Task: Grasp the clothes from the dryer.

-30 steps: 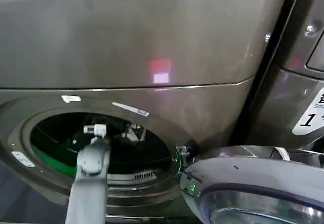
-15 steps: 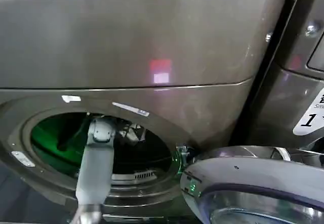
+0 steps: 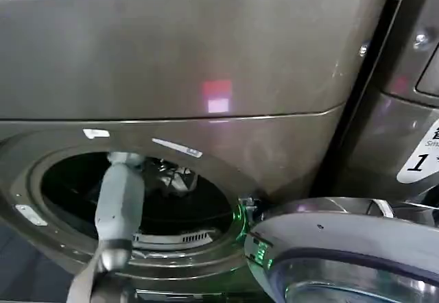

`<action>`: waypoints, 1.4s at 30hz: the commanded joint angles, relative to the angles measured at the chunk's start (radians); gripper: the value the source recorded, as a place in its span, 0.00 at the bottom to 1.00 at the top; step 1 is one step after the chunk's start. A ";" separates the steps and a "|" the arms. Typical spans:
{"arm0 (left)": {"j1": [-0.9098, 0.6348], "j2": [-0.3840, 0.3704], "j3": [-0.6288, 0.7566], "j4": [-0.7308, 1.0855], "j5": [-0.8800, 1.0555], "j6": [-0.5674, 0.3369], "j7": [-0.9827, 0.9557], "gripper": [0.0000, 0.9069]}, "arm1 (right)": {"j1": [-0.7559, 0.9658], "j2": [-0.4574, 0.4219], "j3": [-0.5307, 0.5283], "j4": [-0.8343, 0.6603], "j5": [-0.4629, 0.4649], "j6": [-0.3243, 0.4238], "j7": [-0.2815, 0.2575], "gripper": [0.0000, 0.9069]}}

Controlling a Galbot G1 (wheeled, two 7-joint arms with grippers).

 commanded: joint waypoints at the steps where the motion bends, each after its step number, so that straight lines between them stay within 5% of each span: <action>1: -0.007 0.006 0.005 0.097 -0.037 -0.016 0.016 1.00 | -0.001 0.003 -0.003 0.008 0.000 -0.001 0.001 1.00; 10: -0.005 0.010 -0.003 0.154 -0.101 0.042 0.014 1.00 | -0.001 0.005 -0.008 0.005 0.000 0.000 0.001 1.00; 11: -0.004 0.013 -0.002 0.149 -0.121 0.044 0.021 0.45 | -0.002 0.005 -0.008 0.004 -0.001 0.001 0.000 1.00; 12: -0.003 0.016 -0.001 0.141 -0.136 0.052 0.021 0.18 | -0.002 0.004 -0.008 0.002 -0.001 0.002 0.001 1.00; 14: 0.004 0.020 0.000 0.111 -0.155 0.055 0.021 0.00 | -0.002 0.005 -0.009 0.002 -0.002 0.003 0.000 1.00; 42: 0.042 0.028 0.013 -0.049 -0.277 0.138 -0.099 0.00 | 0.008 -0.001 -0.035 -0.003 0.004 0.001 0.001 1.00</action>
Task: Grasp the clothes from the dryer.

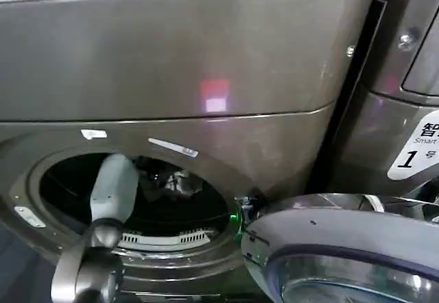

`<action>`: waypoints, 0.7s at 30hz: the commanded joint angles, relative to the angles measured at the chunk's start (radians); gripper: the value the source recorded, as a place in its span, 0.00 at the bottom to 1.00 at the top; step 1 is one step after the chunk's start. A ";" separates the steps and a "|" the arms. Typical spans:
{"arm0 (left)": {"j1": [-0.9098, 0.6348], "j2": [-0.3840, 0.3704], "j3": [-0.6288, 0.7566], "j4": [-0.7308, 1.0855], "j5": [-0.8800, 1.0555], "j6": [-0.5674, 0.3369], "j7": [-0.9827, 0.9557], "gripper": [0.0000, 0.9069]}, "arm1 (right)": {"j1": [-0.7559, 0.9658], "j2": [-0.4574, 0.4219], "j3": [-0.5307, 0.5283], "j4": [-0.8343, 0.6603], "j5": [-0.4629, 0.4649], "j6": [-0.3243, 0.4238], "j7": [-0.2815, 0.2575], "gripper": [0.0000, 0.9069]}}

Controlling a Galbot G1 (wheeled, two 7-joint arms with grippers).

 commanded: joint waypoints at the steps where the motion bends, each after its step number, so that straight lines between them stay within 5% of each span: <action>1: 0.010 -0.004 0.005 -0.082 -0.078 0.065 -0.103 0.00 | 0.002 -0.004 -0.003 0.008 0.010 -0.010 0.001 1.00; 7: 0.008 -0.074 0.020 -0.112 -0.422 0.168 -0.675 0.00 | 0.010 -0.004 -0.020 0.020 -0.045 -0.013 0.021 1.00; 15: 0.039 -0.125 0.015 -0.268 -0.671 0.388 -0.931 0.00 | 0.007 0.005 -0.007 0.057 -0.007 -0.059 0.030 1.00; 18: 0.057 -0.140 0.017 -0.309 -0.767 0.420 -1.072 0.00 | 0.010 -0.004 -0.023 0.041 0.017 0.042 0.043 1.00; 21: 0.071 -0.154 0.021 -0.343 -0.853 0.411 -1.178 0.00 | 0.010 -0.002 -0.020 0.045 0.012 0.039 0.036 1.00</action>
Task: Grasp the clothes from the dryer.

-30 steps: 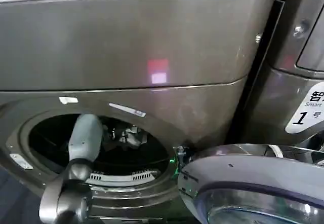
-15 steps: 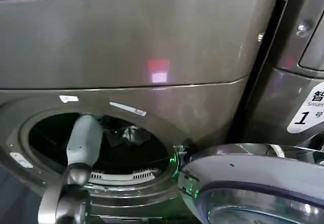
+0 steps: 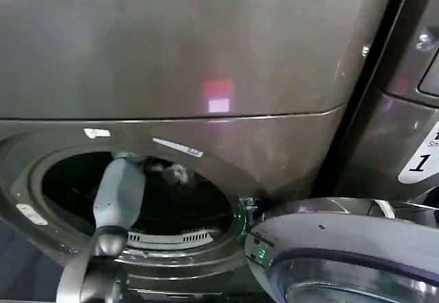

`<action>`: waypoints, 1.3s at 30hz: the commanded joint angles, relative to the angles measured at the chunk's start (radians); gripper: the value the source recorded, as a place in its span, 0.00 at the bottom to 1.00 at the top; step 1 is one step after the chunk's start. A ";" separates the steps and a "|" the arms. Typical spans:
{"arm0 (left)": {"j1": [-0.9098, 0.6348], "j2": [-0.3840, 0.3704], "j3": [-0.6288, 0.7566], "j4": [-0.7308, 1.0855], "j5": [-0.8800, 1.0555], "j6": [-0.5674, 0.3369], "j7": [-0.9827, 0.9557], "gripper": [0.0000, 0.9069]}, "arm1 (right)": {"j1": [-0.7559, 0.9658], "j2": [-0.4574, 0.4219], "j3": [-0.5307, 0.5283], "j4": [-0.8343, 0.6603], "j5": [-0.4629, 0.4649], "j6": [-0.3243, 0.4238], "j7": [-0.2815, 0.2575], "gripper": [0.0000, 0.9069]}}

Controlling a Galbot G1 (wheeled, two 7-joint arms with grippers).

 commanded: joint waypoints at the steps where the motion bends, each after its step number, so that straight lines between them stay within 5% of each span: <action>1: 0.028 -0.055 0.005 -0.137 -0.375 0.134 -0.513 0.00 | 0.000 -0.002 -0.001 0.008 0.022 0.050 0.011 1.00; 15: 0.014 -0.118 -0.024 -0.055 -0.640 0.073 -0.712 0.00 | -0.019 -0.013 0.023 -0.003 0.020 0.046 0.003 1.00; 39: 0.052 -0.097 -0.023 -0.023 -0.647 0.023 -0.659 0.00 | -0.017 -0.006 0.038 -0.002 0.011 0.022 0.030 1.00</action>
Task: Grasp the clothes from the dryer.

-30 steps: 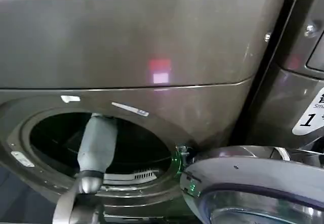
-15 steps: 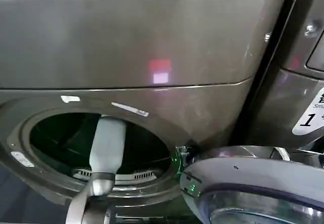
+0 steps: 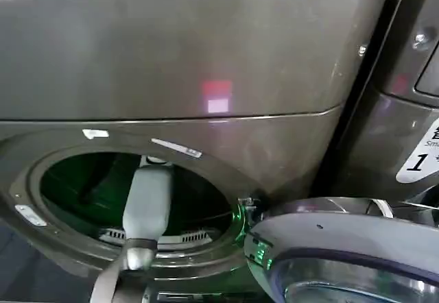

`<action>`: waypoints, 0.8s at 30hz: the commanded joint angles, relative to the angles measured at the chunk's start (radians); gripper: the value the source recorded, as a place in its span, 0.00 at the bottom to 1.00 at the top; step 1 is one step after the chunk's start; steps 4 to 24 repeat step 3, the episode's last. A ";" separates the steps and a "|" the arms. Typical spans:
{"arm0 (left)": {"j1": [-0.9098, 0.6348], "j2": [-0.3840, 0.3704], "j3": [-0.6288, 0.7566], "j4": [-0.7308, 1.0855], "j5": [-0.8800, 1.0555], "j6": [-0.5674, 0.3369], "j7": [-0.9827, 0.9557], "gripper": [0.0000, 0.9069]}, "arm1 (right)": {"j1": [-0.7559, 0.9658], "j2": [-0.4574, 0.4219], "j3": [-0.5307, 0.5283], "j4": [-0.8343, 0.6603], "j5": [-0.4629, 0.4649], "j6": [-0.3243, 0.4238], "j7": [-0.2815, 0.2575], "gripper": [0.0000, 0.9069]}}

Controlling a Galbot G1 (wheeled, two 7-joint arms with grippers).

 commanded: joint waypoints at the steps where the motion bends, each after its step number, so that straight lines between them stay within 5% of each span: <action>1: 0.004 0.002 0.000 0.004 -0.016 -0.017 0.006 0.00 | 0.000 0.000 0.002 0.001 -0.005 -0.008 0.008 1.00; 24: 0.005 0.005 -0.001 0.007 -0.020 -0.017 0.010 0.00 | 0.001 -0.001 0.002 -0.001 -0.011 -0.009 0.011 1.00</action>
